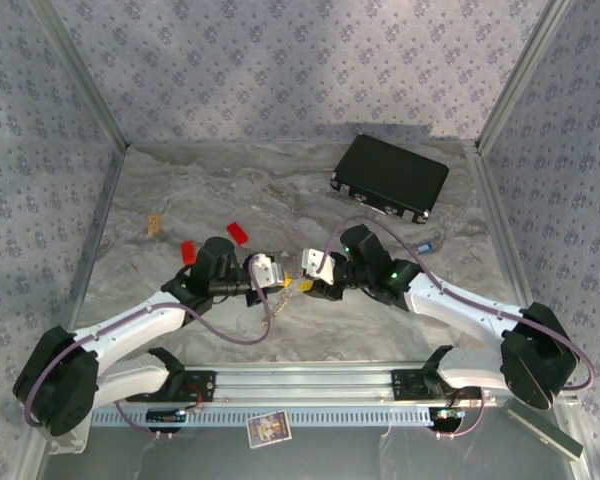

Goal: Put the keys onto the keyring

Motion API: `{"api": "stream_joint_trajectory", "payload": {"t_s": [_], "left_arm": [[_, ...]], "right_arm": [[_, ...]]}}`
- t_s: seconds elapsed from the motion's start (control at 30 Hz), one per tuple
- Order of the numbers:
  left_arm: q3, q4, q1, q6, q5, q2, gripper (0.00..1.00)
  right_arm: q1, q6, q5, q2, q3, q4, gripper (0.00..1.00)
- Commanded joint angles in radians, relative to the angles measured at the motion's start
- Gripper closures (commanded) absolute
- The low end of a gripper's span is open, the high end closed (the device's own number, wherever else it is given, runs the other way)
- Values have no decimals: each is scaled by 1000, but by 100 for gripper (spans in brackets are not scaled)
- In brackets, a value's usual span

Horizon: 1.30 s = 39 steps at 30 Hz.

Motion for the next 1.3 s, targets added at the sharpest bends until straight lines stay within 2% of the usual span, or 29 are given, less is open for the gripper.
{"api": "stream_joint_trajectory", "payload": {"t_s": [0.0,0.4,0.63,0.83,0.97,1.17,1.27], "left_arm": [[-6,19,-11,26,-6,-21,100],[-4,14,-14,26,-4,-30,100],[-1,15,-13,25,1,-27,100],[-3,11,-15,24,5,-30,100],[-5,10,-16,21,10,-30,100],[-2,10,-17,20,9,-29,100],[0,10,-17,19,9,-27,100]], "right_arm": [[14,11,54,-27,-7,-44,67],[47,21,44,1,9,59,76],[58,12,42,19,26,60,81],[65,7,50,36,39,52,92],[68,10,51,46,45,53,88],[70,11,50,50,50,57,88],[72,11,47,50,52,57,97]]}}
